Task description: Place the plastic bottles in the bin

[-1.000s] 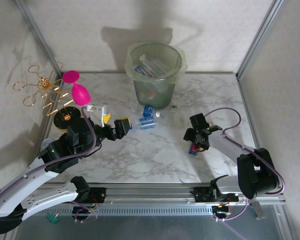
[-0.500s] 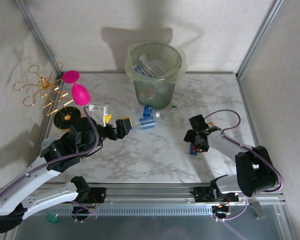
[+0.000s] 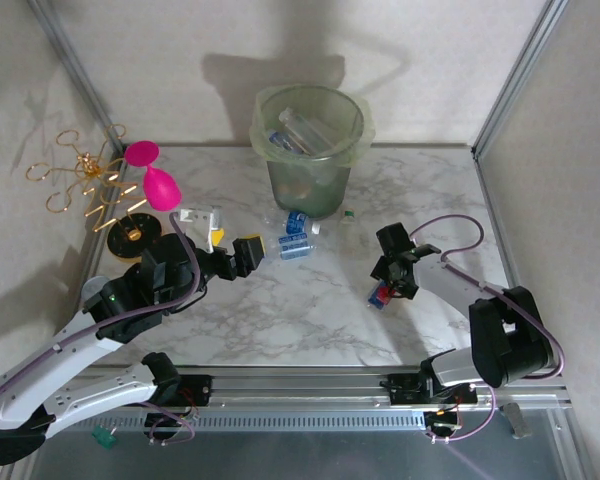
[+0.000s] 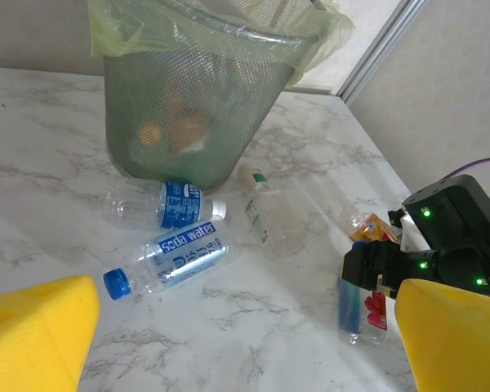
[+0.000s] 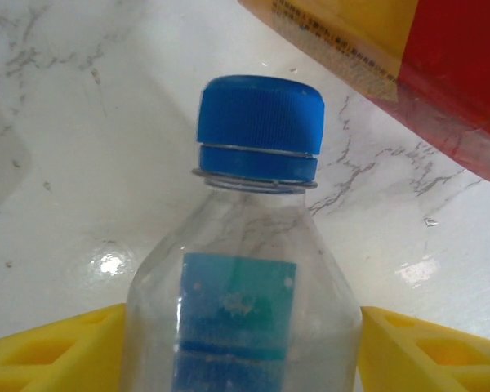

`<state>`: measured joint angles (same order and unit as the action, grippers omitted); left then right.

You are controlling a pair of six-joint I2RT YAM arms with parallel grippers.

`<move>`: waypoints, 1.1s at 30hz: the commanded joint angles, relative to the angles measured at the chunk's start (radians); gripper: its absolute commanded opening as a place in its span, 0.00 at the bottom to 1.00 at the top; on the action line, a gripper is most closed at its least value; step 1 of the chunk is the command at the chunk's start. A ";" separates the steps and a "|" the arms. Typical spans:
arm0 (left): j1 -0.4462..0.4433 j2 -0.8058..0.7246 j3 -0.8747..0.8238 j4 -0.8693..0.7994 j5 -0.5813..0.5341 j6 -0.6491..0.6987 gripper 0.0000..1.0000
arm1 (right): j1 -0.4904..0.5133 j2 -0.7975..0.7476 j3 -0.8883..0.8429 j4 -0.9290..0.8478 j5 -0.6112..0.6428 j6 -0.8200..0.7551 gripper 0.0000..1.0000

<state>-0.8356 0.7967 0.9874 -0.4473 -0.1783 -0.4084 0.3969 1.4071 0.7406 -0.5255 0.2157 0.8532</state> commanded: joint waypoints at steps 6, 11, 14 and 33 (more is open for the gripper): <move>0.007 0.005 0.026 -0.013 0.008 -0.004 0.93 | -0.003 0.027 0.005 0.004 0.011 0.003 0.60; 0.007 0.012 0.035 -0.014 0.005 0.001 0.93 | -0.004 -0.021 0.044 -0.020 0.001 0.002 0.49; 0.007 0.016 0.041 -0.012 0.005 0.002 0.93 | -0.003 -0.061 0.059 -0.027 -0.026 -0.001 0.44; 0.009 0.017 0.127 0.002 -0.052 -0.012 0.93 | -0.003 -0.227 0.516 0.161 -0.274 -0.331 0.43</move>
<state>-0.8356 0.8146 1.0775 -0.4500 -0.1967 -0.4141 0.3969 1.1275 1.1553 -0.4301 -0.0067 0.5945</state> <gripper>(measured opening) 0.927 0.472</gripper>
